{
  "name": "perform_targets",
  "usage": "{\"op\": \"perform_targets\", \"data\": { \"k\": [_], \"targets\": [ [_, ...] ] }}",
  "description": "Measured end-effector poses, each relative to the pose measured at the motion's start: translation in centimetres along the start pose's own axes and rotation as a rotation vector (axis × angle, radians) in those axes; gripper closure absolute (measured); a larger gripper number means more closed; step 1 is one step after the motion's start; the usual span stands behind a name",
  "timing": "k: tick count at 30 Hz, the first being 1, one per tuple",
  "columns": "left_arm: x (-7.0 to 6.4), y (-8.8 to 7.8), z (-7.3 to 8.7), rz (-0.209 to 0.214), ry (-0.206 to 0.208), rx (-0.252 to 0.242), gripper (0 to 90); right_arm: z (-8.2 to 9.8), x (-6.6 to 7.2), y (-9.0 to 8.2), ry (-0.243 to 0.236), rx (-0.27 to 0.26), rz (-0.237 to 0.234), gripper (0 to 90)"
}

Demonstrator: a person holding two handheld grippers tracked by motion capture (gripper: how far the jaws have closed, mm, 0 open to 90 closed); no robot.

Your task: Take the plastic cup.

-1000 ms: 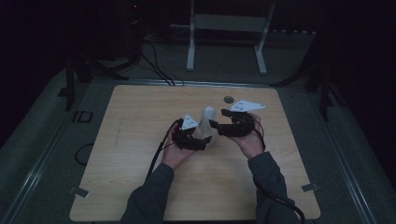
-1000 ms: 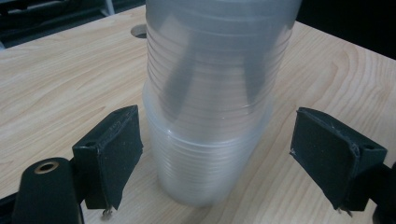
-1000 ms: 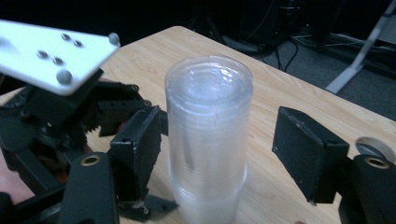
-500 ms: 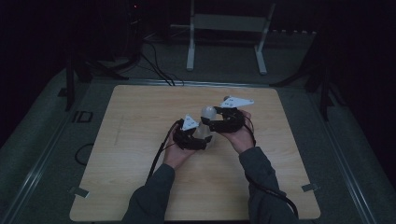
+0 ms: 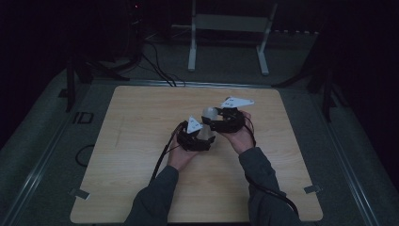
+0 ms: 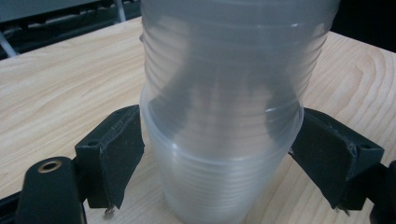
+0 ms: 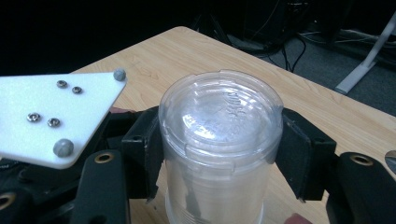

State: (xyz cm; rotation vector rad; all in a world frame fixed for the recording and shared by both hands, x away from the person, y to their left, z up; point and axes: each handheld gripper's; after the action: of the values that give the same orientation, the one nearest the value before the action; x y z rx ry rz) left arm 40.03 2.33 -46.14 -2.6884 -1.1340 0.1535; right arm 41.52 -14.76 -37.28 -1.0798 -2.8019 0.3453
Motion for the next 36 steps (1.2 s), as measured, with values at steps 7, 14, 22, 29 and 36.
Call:
{"op": "perform_targets", "data": {
  "k": [7, 14, 22, 29, 36],
  "targets": [
    [-0.1, 0.1, 0.1, 0.000, -0.005, -0.021, 20.6, -0.1, 0.1, 0.0, 0.002, 0.003, -0.002, 38.7],
    [-0.1, 0.1, 0.1, 0.000, 0.000, -0.017, 21.0, -0.2, 0.1, 0.0, -0.002, 0.005, -0.001, 38.7],
    [-0.1, 0.1, 0.1, -0.003, 0.009, -0.013, 21.0, -1.0, 0.2, -0.4, -0.002, -0.026, -0.005, 39.4],
    [-0.1, 0.1, 0.2, -0.002, 0.008, -0.017, 21.0, -2.1, 0.3, -0.8, -0.004, -0.049, -0.006, 40.5],
    [-0.1, 0.0, 0.2, 0.000, 0.011, -0.016, 20.9, -3.5, 0.5, -1.2, -0.020, -0.071, -0.007, 40.7]
  ]
}}
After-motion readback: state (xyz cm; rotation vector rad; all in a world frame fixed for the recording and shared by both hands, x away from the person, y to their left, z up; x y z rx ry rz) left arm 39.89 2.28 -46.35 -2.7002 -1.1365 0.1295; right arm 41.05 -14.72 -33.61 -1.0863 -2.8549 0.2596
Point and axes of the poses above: each handheld gripper's, and its own axes: y roughly forward along the jaws, z roughly out of its underside, x roughly to its left, and after that the axes turned 13 degrees about -x, right-handed
